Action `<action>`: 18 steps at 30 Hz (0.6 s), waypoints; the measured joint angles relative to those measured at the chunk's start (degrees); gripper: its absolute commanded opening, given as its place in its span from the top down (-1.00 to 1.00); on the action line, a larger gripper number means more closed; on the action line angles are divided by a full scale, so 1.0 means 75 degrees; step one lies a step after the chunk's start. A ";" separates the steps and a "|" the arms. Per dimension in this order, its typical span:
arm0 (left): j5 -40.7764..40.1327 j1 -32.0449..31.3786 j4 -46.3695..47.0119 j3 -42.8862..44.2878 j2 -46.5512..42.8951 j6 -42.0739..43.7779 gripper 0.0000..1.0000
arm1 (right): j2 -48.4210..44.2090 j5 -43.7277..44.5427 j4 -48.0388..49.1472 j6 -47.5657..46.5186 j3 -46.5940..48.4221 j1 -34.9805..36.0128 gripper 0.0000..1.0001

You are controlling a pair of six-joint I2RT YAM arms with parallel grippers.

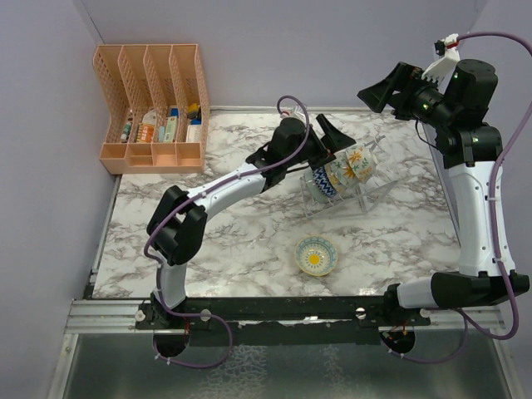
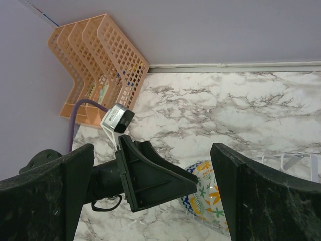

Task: Load the bowls into the dish rack

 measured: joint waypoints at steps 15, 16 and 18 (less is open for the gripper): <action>0.0254 -0.0061 -0.0143 0.0927 0.0711 0.0096 -0.90 | 0.0000 0.0003 0.0000 -0.0003 0.0000 0.0000 -0.99; 0.0251 -0.0061 -0.0149 0.0927 0.0708 0.0137 -0.90 | 0.0000 0.0003 0.0000 -0.0003 0.0000 0.0000 -0.99; 0.0242 -0.0061 -0.0169 0.0927 0.0702 0.0204 -0.90 | 0.0000 0.0003 0.0000 -0.0003 0.0000 0.0000 -0.99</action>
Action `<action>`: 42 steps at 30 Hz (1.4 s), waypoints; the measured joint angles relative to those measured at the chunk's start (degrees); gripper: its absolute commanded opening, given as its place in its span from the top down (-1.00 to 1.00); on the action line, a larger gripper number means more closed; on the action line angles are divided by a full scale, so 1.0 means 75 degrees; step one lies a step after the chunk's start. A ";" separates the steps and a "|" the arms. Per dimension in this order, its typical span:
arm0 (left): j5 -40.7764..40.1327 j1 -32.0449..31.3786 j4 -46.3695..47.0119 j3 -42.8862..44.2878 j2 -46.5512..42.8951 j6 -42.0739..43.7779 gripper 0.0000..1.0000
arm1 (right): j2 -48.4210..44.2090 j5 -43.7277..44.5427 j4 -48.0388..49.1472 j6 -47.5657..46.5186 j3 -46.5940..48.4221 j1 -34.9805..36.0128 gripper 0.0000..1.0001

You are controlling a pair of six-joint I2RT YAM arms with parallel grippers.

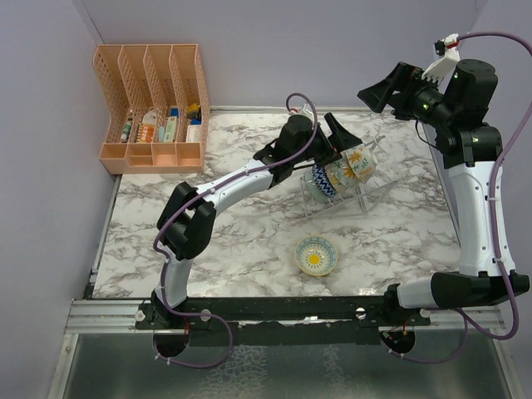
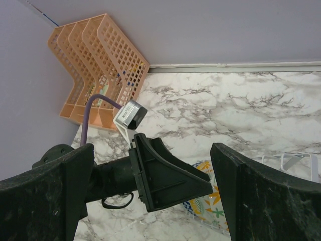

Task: Load the bowls into the dish rack

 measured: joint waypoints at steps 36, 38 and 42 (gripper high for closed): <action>-0.0096 -0.2970 -0.5665 -0.1163 -0.2946 0.7050 -0.81 | 0.0067 0.0000 -0.0012 0.0026 0.0449 0.0000 -0.99; -0.0134 -0.3171 -0.5861 -0.1253 -0.2725 0.7254 -0.79 | 0.0067 0.0000 -0.0009 0.0044 0.0425 0.0000 -1.00; -0.0527 -0.3576 -0.5925 -0.1786 -0.2259 0.7469 -0.76 | 0.0067 -0.0003 -0.0006 0.0061 0.0268 0.0000 -1.00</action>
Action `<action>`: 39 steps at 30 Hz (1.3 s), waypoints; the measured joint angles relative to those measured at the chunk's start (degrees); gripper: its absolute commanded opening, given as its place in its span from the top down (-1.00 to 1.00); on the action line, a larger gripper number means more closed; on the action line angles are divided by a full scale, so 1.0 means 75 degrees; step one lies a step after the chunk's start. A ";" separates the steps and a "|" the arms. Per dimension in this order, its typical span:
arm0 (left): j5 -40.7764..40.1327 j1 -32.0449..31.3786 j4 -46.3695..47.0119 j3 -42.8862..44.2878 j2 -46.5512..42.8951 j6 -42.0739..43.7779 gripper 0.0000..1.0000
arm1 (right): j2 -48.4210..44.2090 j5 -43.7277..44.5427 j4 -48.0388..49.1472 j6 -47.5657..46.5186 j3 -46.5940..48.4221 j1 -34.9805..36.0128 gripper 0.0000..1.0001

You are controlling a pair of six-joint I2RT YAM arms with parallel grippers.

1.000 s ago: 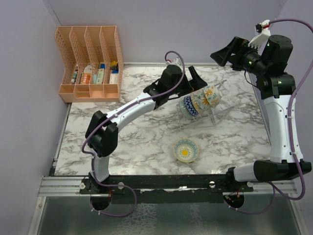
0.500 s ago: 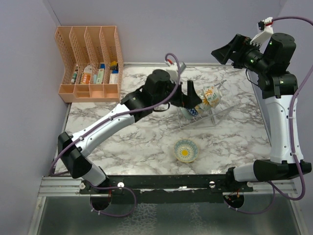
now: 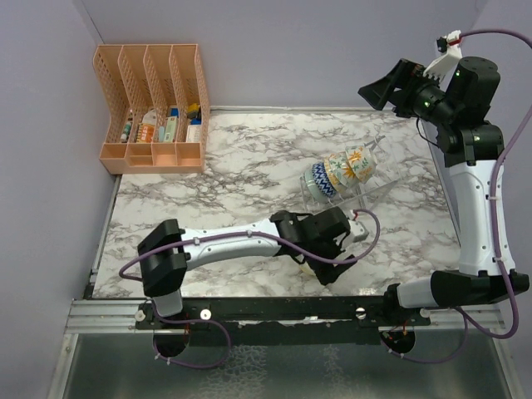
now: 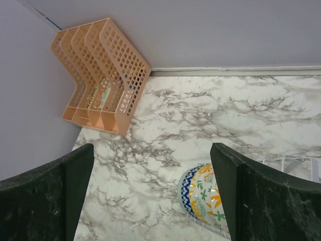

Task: Load the bowls into the dish rack

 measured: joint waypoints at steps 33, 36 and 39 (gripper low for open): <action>-0.3188 -0.0822 0.1306 -0.0787 0.1393 0.0694 1.00 | 0.0119 -0.0175 -0.0003 -0.0003 -0.0335 0.0000 -1.00; -0.3051 -0.0769 0.0667 -0.0128 0.1393 0.0670 1.00 | 0.0119 -0.0131 -0.0061 -0.0009 -0.0271 0.0000 -1.00; -0.2669 -0.0615 0.0291 0.0758 0.1367 0.0519 1.00 | 0.0128 -0.0099 -0.0090 -0.0006 -0.0017 0.0000 -1.00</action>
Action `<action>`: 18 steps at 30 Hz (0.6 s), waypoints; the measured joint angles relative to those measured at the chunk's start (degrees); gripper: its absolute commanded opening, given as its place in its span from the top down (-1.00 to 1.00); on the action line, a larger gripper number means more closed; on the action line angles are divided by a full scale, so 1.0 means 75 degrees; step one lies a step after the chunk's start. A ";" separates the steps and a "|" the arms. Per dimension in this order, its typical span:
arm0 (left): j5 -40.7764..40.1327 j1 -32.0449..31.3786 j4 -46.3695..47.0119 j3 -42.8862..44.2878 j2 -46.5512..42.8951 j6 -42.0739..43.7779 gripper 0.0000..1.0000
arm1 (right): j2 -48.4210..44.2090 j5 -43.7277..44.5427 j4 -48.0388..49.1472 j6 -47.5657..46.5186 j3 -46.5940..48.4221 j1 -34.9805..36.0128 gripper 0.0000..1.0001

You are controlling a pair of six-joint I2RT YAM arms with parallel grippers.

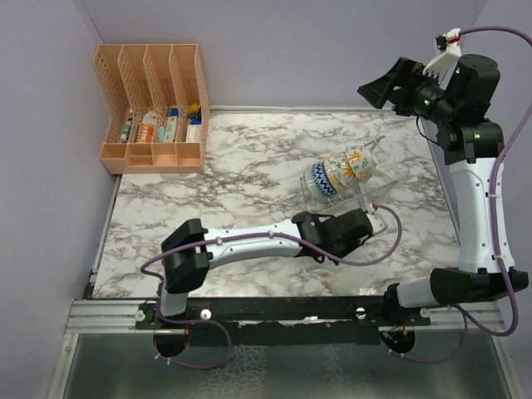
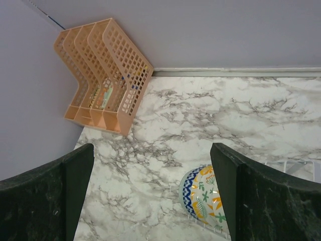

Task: Load the bowls into the dish rack

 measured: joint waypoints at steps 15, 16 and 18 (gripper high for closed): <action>0.3829 0.3258 0.2815 0.1166 -0.1638 -0.4147 1.00 | 0.0050 -0.0131 0.0096 0.0356 0.0839 -0.0058 -0.98; 0.4033 0.3311 0.3246 0.1137 -0.1638 -0.4575 1.00 | 0.0050 -0.0192 0.0119 0.0423 0.0839 -0.0064 -0.97; 0.4366 0.3354 0.4036 0.1043 -0.1626 -0.5409 1.00 | 0.0050 -0.0277 0.0169 0.0539 0.0848 -0.0064 -0.97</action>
